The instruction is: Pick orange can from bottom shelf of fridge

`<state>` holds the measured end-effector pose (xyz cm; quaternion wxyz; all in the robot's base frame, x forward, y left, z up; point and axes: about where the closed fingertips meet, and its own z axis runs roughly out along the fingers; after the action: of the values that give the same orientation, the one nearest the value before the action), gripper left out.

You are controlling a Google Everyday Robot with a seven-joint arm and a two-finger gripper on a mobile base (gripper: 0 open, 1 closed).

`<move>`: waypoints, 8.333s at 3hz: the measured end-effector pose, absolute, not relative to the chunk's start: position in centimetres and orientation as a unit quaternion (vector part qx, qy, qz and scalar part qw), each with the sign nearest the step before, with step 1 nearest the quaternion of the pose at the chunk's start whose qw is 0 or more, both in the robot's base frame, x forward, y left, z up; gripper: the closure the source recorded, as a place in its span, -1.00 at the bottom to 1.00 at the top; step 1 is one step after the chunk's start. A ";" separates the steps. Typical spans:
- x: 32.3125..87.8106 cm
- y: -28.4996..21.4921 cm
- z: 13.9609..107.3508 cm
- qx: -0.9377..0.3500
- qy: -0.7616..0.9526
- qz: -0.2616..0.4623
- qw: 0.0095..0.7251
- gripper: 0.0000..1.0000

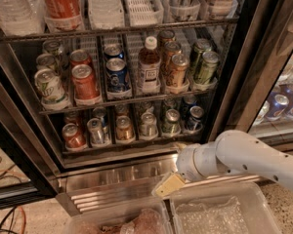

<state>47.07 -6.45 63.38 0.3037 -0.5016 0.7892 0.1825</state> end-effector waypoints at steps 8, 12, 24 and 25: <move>55.6 3.7 59.1 -0.270 0.757 0.227 0.551 -1.00; 59.5 6.6 60.9 -0.180 0.744 0.166 0.621 -0.52; 66.4 6.8 61.9 -0.140 0.727 0.152 0.655 1.00; 66.2 6.5 62.6 -0.143 0.723 0.149 0.660 1.00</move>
Offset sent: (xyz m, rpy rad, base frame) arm 0.0307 0.0677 -0.0607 0.2761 -0.1431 -0.1709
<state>66.19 6.50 62.59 0.6595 -0.1432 0.7227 0.1491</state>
